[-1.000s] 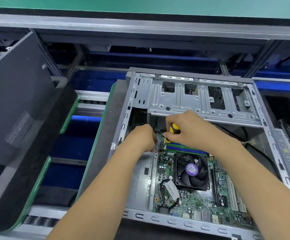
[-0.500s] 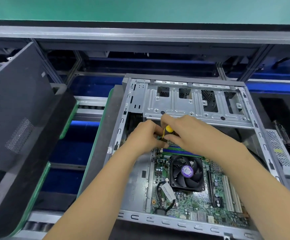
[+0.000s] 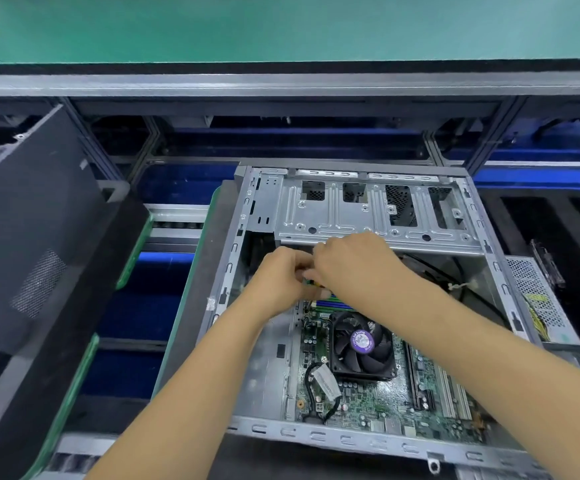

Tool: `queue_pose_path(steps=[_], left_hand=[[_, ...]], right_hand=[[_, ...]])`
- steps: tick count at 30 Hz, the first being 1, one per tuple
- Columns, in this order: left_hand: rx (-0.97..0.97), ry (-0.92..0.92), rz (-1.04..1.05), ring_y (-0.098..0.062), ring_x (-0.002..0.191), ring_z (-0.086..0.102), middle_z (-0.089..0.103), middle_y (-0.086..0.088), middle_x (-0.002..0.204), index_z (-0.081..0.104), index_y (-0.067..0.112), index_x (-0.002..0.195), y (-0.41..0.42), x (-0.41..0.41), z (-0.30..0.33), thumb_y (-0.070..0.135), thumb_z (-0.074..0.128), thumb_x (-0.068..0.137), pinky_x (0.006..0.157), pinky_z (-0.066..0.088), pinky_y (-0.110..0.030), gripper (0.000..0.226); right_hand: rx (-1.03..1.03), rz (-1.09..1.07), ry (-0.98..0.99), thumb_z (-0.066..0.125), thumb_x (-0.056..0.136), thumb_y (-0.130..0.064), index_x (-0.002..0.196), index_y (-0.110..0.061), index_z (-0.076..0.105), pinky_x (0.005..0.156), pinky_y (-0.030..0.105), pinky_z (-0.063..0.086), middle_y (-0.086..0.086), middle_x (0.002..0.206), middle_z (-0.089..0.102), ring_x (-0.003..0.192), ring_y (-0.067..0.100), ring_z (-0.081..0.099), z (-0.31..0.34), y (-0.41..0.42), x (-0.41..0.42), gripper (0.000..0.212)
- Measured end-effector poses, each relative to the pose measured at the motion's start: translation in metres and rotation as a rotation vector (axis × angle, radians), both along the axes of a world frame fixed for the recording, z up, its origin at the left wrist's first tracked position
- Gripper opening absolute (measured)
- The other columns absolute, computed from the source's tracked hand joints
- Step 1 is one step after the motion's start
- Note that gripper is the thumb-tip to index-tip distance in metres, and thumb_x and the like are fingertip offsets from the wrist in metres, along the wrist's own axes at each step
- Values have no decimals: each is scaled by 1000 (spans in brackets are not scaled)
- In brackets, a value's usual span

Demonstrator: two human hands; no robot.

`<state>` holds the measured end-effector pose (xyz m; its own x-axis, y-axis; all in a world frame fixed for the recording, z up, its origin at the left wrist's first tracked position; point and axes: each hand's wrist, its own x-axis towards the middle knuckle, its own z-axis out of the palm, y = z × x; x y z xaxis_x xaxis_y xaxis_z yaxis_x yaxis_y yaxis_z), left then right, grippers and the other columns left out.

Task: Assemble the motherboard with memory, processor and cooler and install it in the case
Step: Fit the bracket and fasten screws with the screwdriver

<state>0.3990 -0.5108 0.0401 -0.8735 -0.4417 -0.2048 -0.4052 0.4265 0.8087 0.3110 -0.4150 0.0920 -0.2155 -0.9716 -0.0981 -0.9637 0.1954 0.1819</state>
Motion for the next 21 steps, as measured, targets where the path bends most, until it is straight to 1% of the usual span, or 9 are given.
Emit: queue_pose_path(steps=[2, 3, 5, 7, 10, 12, 15, 18, 21], left_hand=[[-8, -4, -4, -2, 47, 33, 46, 18, 40, 61, 36, 49, 2, 0, 1, 0, 80, 67, 51, 31, -19, 44], [-5, -6, -2, -1, 47, 35, 45, 19, 39, 61, 36, 50, 2, 0, 0, -1, 79, 68, 52, 32, -19, 45], [20, -11, 27, -11, 53, 32, 41, 13, 45, 61, 31, 46, 0, 2, -1, 1, 80, 68, 56, 30, -24, 42], [56, -9, 57, -16, 59, 28, 37, 0, 55, 55, 20, 47, -2, 3, -4, 2, 82, 68, 60, 26, -27, 39], [65, 11, 79, -6, 48, 26, 33, 12, 43, 54, 29, 40, 1, 4, -4, -2, 80, 67, 54, 27, -23, 49], [80, 26, 81, -3, 44, 30, 37, 14, 38, 55, 33, 39, 3, 6, -3, -4, 79, 68, 53, 31, -20, 52], [85, 2, 83, -1, 49, 36, 43, 15, 43, 55, 15, 49, 1, 5, -8, -4, 78, 69, 58, 35, -22, 36], [92, -41, 111, -12, 61, 42, 55, -1, 59, 59, 0, 61, -3, 4, -11, -1, 79, 67, 62, 39, -28, 20], [95, 3, 133, -5, 51, 35, 46, 13, 45, 56, 18, 45, -1, 5, -10, -3, 77, 67, 55, 35, -22, 38]], right_hand=[[62, -21, 82, 38, 101, -36, 71, -18, 47, 62, 29, 31, -1, 98, 63, 92, 26, 63, -1, -5, 2, 36], [63, -9, 70, 43, 100, -33, 71, -17, 42, 60, 28, 31, -1, 98, 62, 89, 26, 63, -1, -5, 2, 33], [60, 32, -47, 53, 93, -19, 95, -15, 46, 49, 25, 25, 2, 94, 58, 70, 22, 57, 3, 0, -2, 9], [76, 80, -65, 54, 86, -7, 113, -14, 43, 43, 27, 16, 3, 84, 51, 55, 18, 42, 6, 3, -2, 31], [114, 44, 30, 46, 98, -25, 97, -16, 53, 45, 27, 19, 1, 87, 56, 79, 25, 59, 11, -10, 3, 12], [149, -3, 143, 35, 101, -42, 82, -16, 51, 46, 26, 18, -1, 77, 52, 75, 22, 53, 9, -17, 4, 36], [122, 3, 53, 48, 97, -28, 94, -12, 51, 47, 26, 21, 1, 73, 44, 73, 21, 54, 9, -11, 3, 17], [102, 132, -84, 55, 87, -8, 116, -9, 42, 45, 28, 19, 9, 94, 52, 58, 20, 42, 11, -2, 6, 32], [85, 101, 7, 42, 100, -28, 99, -14, 53, 58, 29, 31, 5, 102, 62, 84, 27, 60, 9, -11, 2, 18]])
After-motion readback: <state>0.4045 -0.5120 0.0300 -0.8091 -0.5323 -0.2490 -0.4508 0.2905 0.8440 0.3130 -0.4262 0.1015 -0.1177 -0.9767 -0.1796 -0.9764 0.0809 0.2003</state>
